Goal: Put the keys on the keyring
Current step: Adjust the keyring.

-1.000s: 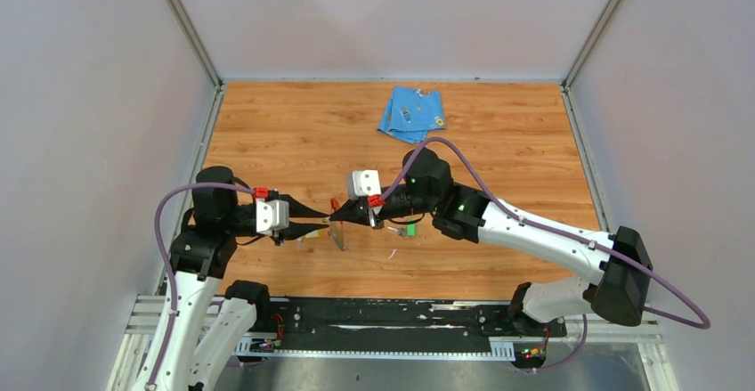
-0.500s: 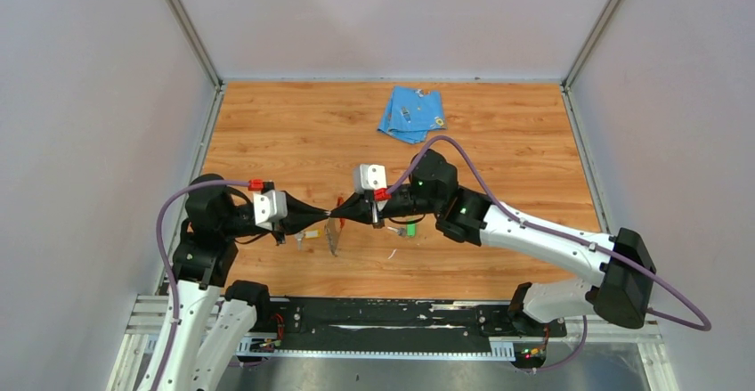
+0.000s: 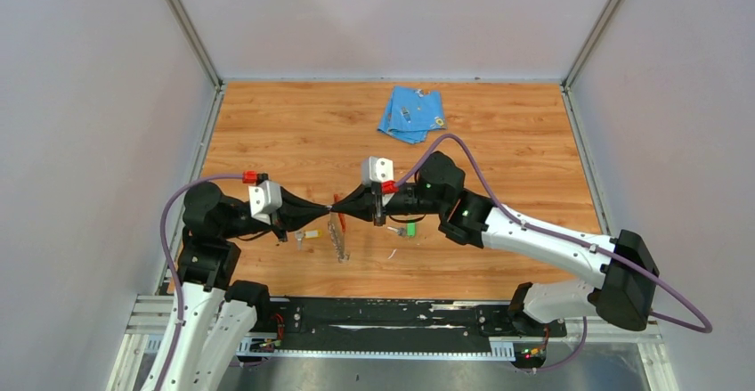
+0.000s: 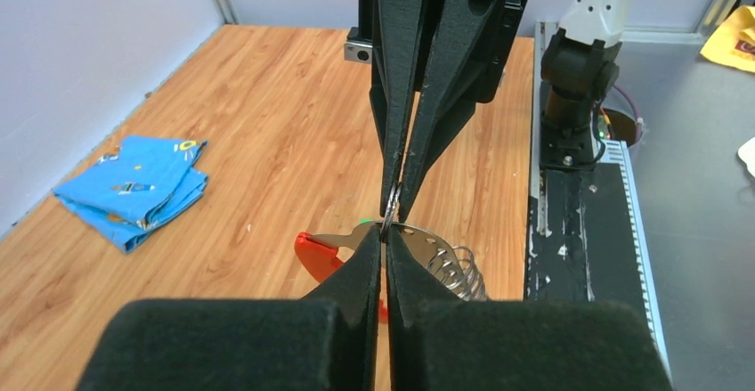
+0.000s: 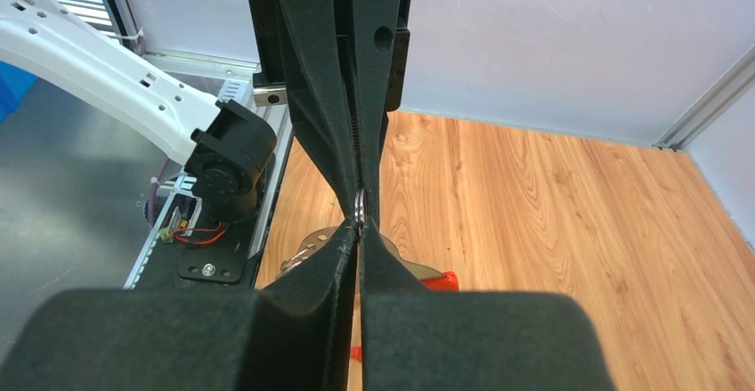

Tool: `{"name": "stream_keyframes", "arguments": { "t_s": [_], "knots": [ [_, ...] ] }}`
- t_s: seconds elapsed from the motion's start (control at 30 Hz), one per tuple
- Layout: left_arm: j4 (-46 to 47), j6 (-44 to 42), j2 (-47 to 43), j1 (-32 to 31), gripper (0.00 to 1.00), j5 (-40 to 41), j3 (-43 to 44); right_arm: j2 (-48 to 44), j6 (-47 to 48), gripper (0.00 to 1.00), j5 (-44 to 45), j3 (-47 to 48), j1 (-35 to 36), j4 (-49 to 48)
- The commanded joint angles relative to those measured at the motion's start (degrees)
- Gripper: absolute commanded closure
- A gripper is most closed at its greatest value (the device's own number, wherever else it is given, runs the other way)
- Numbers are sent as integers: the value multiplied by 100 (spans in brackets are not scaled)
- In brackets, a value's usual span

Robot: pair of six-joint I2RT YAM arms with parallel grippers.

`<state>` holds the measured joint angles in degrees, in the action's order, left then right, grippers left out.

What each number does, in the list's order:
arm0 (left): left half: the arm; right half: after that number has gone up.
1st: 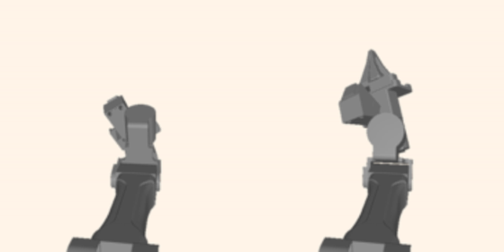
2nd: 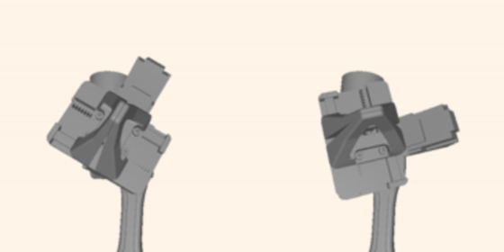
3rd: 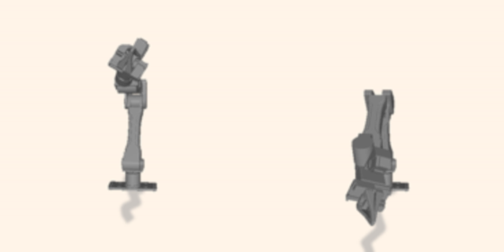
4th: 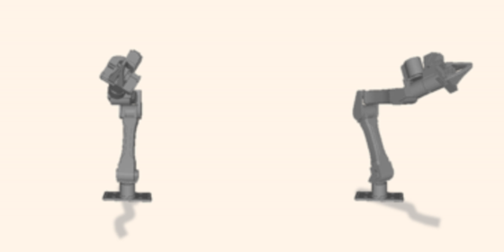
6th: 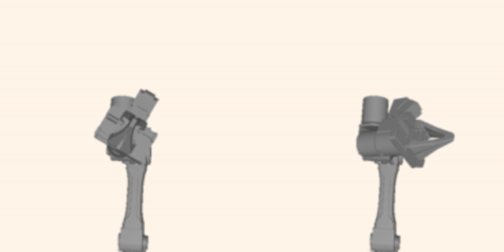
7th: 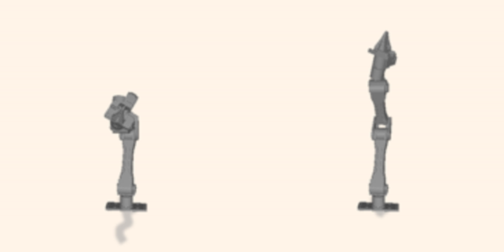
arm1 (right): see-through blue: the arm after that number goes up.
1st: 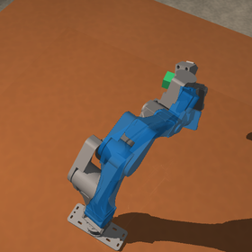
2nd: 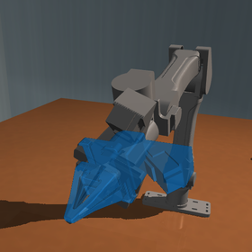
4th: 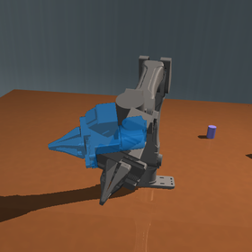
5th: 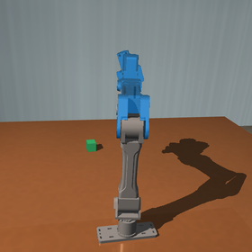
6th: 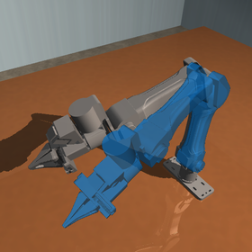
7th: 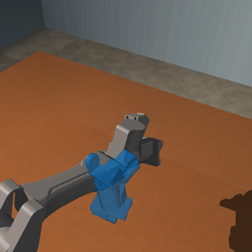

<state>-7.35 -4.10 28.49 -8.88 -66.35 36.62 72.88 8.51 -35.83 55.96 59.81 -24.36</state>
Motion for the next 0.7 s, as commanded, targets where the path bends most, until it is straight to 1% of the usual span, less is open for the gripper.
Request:
{"name": "stream_keyframes", "arguments": {
  "t_s": [0.0, 0.13, 0.27, 0.4, 0.53, 0.67],
  "knots": [
    [538, 480, -50, -26, 100, 492, -43, -78, -264, 94, -335, 2, 18, -195],
    [545, 660, 2, -26, 100, 501, 9, -59, -262, 89, -416, 61, 13, -101],
    [558, 750, 47, -26, 100, 462, 46, -188, -183, 73, -351, 120, -63, 168],
    [559, 647, 30, -26, 100, 267, 71, -598, -15, 63, -288, 276, -567, 567],
    [560, 626, 94, -26, 100, 213, 115, -857, -34, 61, -379, 349, -1138, 745],
    [575, 580, 170, -26, 100, 261, 179, -912, -70, 61, -292, 159, -1477, 834]
  ]
}}
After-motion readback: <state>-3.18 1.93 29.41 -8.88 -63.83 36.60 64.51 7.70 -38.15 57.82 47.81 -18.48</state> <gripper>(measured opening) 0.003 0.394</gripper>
